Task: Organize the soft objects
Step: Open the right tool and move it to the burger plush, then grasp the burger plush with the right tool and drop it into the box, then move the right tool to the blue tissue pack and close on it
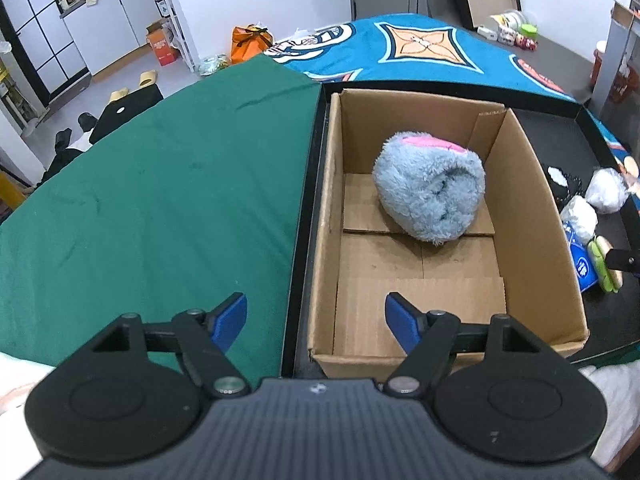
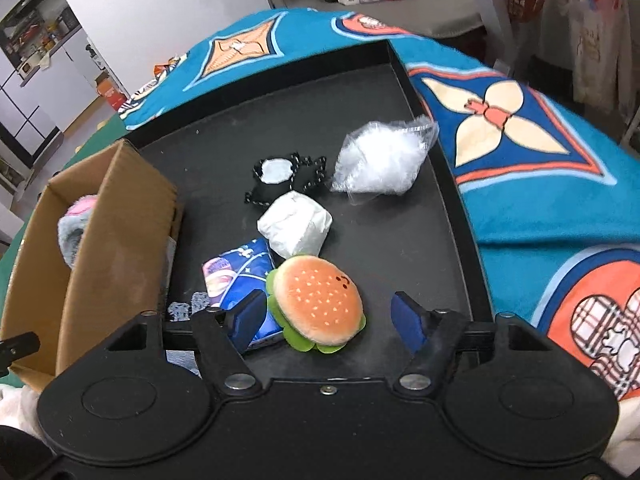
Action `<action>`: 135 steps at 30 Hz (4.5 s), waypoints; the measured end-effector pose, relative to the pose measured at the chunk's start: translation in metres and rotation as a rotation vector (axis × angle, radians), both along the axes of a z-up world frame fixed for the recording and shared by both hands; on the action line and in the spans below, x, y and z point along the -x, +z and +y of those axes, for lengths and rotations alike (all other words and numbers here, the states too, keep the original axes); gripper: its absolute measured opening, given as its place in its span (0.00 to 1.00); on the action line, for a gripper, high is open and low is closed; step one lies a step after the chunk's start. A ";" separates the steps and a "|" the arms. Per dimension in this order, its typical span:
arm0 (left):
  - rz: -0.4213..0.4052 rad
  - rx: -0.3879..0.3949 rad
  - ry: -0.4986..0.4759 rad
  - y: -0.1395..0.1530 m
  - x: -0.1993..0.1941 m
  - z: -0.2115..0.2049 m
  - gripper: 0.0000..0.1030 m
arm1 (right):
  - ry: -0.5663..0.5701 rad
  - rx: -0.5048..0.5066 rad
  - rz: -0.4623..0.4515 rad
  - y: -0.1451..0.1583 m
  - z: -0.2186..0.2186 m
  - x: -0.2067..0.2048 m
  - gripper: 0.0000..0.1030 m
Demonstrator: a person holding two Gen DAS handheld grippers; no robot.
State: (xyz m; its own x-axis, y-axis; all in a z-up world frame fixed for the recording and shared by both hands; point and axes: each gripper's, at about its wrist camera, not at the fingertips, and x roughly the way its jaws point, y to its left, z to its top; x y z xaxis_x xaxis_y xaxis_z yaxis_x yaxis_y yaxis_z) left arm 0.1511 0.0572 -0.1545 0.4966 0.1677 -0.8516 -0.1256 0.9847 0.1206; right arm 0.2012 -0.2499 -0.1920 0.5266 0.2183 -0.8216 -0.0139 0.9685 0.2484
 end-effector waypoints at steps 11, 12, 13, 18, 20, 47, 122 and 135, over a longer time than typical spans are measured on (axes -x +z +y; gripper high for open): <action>0.046 -0.060 -0.010 -0.003 -0.007 -0.012 0.73 | 0.020 0.003 0.025 -0.019 0.000 -0.004 0.41; 0.048 -0.064 -0.012 -0.003 -0.007 -0.013 0.73 | 0.023 0.002 0.019 -0.018 -0.001 -0.003 0.40; 0.050 -0.069 -0.013 -0.002 -0.008 -0.014 0.73 | 0.024 0.000 0.013 -0.017 -0.002 -0.002 0.40; 0.056 -0.090 -0.013 -0.002 -0.007 -0.018 0.73 | 0.011 -0.017 0.009 -0.015 -0.008 -0.001 0.40; 0.055 -0.097 -0.016 -0.002 -0.007 -0.019 0.73 | 0.013 -0.019 0.002 -0.012 -0.009 0.001 0.40; -0.024 -0.037 0.019 0.006 0.005 -0.005 0.73 | 0.054 0.073 -0.097 0.038 0.007 0.018 0.40; -0.064 0.128 0.070 0.004 0.016 0.024 0.51 | 0.180 0.098 -0.196 0.078 0.099 0.035 0.66; -0.053 0.061 0.057 0.006 0.014 0.013 0.56 | 0.138 0.067 -0.166 0.062 0.065 0.034 0.70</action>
